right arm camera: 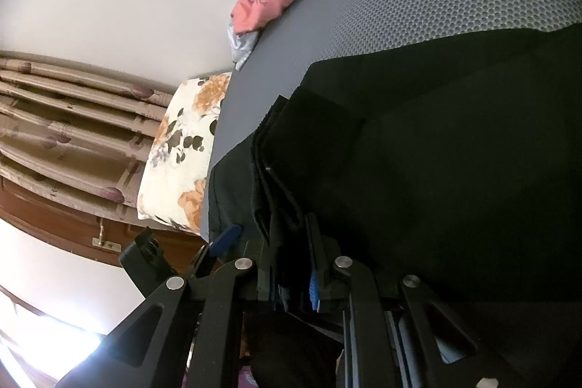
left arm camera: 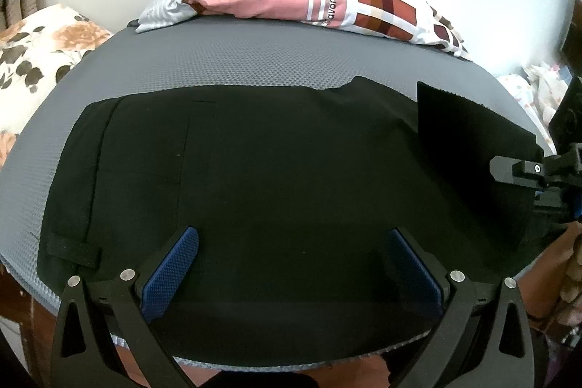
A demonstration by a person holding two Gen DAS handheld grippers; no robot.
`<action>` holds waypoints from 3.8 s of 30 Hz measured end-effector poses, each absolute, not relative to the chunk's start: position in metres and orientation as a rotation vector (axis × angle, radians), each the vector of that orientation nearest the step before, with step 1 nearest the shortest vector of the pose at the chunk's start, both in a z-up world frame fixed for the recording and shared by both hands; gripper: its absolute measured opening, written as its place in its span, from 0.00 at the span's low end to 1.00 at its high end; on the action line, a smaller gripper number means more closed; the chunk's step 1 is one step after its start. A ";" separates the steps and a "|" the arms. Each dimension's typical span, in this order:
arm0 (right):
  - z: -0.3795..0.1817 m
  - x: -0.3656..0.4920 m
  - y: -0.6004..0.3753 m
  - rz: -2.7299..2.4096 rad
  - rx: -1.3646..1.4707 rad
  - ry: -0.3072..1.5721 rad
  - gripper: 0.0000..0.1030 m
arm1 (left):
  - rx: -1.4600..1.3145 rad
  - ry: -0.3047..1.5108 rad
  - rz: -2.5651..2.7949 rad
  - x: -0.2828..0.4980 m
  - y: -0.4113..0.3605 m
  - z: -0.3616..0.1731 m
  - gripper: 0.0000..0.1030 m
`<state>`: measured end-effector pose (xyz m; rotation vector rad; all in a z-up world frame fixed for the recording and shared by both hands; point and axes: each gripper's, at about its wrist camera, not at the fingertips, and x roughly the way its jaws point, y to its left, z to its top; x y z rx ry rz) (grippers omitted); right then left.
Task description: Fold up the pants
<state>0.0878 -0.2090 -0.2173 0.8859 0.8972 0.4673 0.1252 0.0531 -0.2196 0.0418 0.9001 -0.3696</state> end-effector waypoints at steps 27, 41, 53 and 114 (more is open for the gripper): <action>-0.210 0.075 -0.213 0.621 0.894 0.877 0.50 | 0.009 0.895 -0.372 0.126 0.065 -0.219 1.00; -0.233 0.066 -0.200 0.543 0.647 0.964 0.41 | 0.016 0.897 -0.369 0.126 0.067 -0.220 1.00; -0.198 0.037 -0.301 0.427 0.755 0.719 0.41 | -0.136 0.875 -0.341 0.113 0.092 -0.203 1.00; -0.206 0.044 -0.086 0.471 -0.288 0.830 0.40 | -0.338 0.956 -0.458 0.092 0.117 -0.171 0.99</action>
